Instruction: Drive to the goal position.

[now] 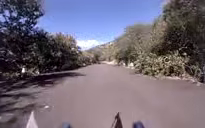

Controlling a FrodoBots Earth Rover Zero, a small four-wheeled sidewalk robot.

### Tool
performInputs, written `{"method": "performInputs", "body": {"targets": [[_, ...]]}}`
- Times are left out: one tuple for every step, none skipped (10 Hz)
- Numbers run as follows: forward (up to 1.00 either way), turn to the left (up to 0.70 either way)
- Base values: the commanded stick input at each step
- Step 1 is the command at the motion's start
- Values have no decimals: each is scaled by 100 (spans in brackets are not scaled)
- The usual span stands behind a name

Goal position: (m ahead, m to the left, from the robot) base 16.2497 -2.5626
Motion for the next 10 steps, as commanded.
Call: {"method": "performInputs", "body": {"targets": [[85,-23],[85,-34],[85,-34],[85,-34],[85,-27],[85,-14],[85,0],[85,0],[85,0],[85,0]]}}
